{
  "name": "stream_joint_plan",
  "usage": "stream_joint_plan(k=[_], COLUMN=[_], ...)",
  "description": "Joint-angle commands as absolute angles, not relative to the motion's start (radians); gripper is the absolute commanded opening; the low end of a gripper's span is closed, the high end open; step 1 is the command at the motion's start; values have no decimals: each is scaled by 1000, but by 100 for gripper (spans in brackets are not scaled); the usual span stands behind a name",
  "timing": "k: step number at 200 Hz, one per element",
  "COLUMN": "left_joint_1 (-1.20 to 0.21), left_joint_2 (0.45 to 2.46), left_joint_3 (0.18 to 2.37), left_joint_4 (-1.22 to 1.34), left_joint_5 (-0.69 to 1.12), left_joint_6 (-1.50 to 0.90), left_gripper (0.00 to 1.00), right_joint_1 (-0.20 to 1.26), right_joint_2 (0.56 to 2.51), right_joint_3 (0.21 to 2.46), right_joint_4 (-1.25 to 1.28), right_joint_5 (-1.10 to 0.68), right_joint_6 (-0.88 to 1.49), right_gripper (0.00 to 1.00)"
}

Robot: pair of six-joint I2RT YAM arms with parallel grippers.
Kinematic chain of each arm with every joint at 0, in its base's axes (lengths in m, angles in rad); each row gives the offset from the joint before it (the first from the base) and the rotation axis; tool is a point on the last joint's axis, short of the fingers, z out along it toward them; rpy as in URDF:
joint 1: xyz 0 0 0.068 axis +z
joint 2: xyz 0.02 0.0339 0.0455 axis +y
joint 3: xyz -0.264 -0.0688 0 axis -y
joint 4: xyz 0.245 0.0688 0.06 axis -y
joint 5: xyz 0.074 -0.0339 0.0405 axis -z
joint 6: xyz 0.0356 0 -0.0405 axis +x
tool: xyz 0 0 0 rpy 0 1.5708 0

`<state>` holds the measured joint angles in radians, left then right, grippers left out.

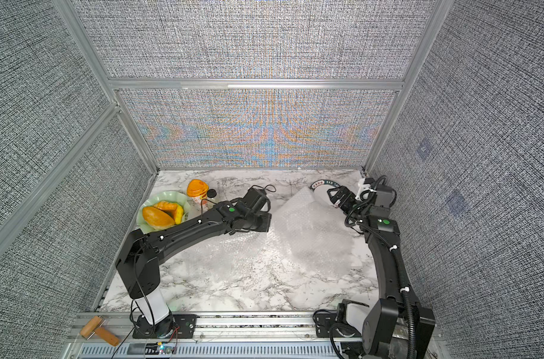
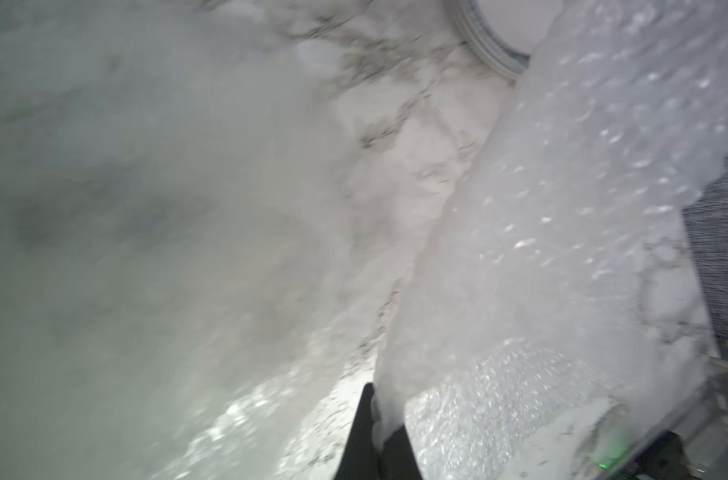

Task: Unpack dinner plates from bubble wrap
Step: Place the bubble wrap at the center of the board.

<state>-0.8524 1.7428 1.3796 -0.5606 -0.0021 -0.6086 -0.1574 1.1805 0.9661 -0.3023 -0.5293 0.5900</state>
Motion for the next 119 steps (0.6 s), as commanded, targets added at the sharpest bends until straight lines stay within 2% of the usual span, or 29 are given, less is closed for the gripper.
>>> stream_joint_plan(k=[1,23,46,119], left_joint_1=[-790,-691,-623,-537], left_joint_2=[1683,1670,1731,1916], left_joint_3=[1261,1142,1111,1258], left_joint_4=[-554,-490,-453,-375], left_joint_5=[-19,10,43,199], left_joint_6=[-610,-610,-594,-584], left_gripper=[0,0,0,0], right_joint_1=[-81,4,74,133], right_joint_2=[1177,1188,1214,1253], right_joint_3=[933,863,833,860], right_joint_4=[-336,-302,-266,-261], right_joint_5=[-500,-469,-451,-416], right_joint_6=[561,570,584,577], right_gripper=[99,99,99,99])
